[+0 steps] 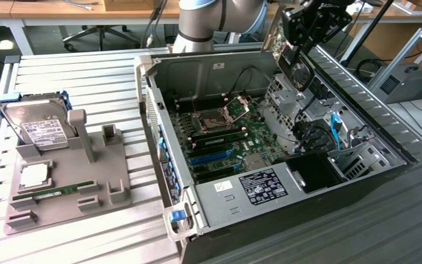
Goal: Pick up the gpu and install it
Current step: 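Pick up the gpu and move the gpu toward the slot, then insert the gpu into the slot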
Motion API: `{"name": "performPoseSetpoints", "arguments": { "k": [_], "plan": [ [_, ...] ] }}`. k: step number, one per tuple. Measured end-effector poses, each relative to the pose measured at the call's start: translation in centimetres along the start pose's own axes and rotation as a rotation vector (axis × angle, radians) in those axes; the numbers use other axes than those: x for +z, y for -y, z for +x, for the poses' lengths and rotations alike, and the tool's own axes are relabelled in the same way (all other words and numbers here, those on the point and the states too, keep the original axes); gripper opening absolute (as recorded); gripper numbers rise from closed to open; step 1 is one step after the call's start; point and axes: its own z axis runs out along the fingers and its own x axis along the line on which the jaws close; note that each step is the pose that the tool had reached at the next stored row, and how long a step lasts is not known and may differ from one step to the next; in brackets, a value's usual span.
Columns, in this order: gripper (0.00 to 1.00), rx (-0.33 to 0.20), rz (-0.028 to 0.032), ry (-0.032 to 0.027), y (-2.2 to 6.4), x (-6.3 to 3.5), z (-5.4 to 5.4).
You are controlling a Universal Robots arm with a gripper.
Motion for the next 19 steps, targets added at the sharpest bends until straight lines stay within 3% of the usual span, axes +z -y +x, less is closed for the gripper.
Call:
{"name": "performPoseSetpoints", "arguments": {
  "k": [14, 19],
  "plan": [
    [0.27, -0.001, 0.0002, -0.0001, 0.00, -0.01, -0.01],
    [0.27, -0.029, -0.0003, -0.0029, -0.01, -0.01, -0.01]
  ]
}}
